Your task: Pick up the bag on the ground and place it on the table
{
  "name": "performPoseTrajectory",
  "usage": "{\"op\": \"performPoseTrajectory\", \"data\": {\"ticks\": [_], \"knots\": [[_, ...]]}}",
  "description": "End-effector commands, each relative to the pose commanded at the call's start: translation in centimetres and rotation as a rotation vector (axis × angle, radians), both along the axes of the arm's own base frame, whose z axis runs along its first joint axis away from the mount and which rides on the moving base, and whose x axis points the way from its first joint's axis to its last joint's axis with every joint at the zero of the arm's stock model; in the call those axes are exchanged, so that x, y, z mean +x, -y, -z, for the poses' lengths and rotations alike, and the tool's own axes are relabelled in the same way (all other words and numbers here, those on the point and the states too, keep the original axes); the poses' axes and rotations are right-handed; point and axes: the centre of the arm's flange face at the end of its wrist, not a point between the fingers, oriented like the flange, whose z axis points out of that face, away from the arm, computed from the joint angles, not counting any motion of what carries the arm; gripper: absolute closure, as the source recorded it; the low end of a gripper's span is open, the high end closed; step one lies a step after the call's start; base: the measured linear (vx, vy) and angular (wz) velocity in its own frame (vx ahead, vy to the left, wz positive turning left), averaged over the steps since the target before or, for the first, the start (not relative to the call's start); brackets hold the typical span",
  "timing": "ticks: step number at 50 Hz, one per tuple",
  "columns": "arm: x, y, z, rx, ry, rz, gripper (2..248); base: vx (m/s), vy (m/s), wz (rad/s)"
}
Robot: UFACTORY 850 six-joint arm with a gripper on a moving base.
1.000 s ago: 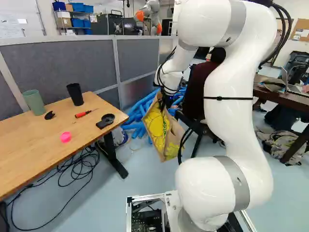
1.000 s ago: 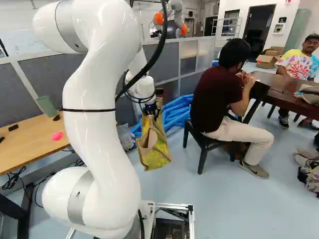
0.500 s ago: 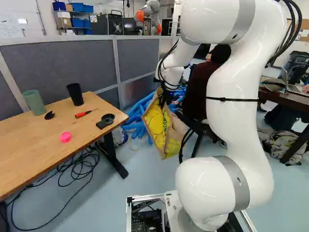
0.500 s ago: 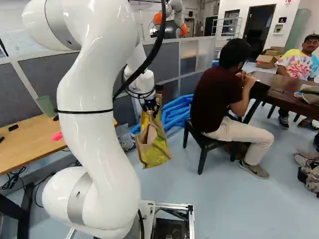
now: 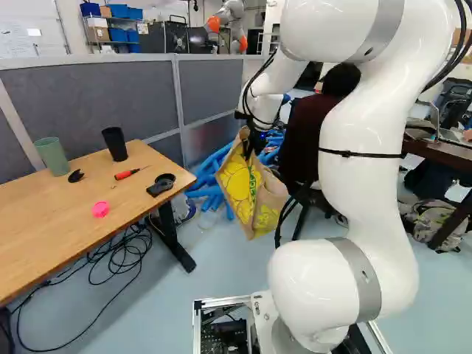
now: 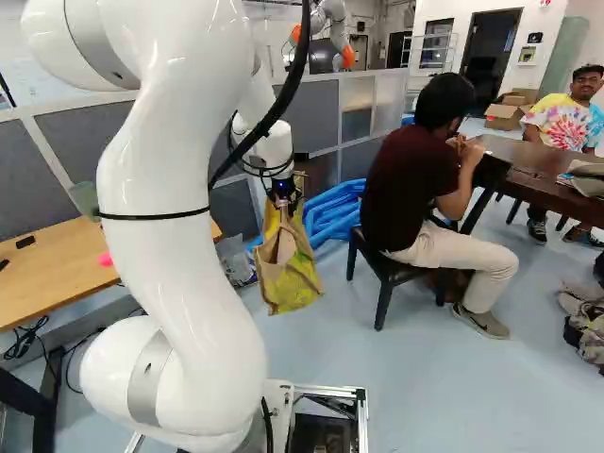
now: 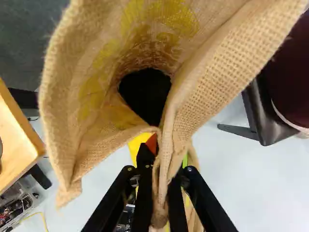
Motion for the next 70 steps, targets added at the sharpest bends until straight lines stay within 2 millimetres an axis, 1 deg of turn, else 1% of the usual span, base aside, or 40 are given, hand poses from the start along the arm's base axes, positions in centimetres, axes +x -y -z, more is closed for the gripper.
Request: {"op": "performPoseTrajectory", "data": {"ticks": [70], "knots": [[-0.3,-0.6,-9.3,0.039,-0.018,-0.042,215,0.000,0.000,0.000]]}}
